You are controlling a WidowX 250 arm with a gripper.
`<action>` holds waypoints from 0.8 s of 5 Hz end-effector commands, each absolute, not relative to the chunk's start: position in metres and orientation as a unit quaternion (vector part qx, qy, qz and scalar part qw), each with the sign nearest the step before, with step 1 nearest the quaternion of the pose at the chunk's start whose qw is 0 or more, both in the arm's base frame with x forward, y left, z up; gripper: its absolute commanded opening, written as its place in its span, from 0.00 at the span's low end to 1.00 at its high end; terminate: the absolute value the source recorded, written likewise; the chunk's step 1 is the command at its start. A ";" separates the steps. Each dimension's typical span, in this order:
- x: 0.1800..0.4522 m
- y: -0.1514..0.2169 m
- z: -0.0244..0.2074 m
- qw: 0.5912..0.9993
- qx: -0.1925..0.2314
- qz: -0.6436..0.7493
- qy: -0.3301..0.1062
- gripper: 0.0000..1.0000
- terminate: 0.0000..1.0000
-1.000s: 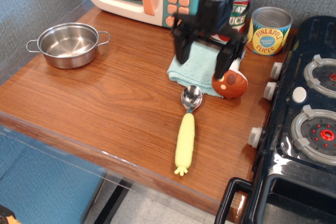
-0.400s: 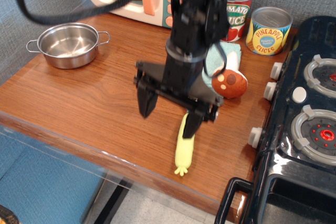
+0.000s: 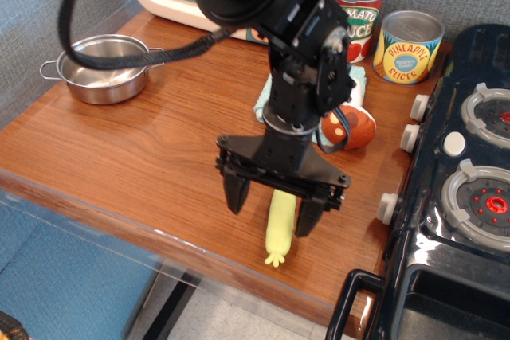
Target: Move the yellow spoon so that it's between the silver pot and the blue rag.
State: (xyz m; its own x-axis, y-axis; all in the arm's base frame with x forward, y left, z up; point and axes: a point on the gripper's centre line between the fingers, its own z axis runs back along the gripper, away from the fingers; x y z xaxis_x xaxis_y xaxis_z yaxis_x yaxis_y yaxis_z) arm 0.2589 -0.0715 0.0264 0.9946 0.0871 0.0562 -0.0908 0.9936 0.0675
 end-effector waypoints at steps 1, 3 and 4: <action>0.256 -0.089 -0.002 0.998 0.020 0.052 -0.019 1.00 0.00; 0.256 -0.093 0.023 0.994 0.083 0.031 -0.064 0.00 0.00; 0.243 -0.085 0.072 0.982 0.118 0.055 -0.138 0.00 0.00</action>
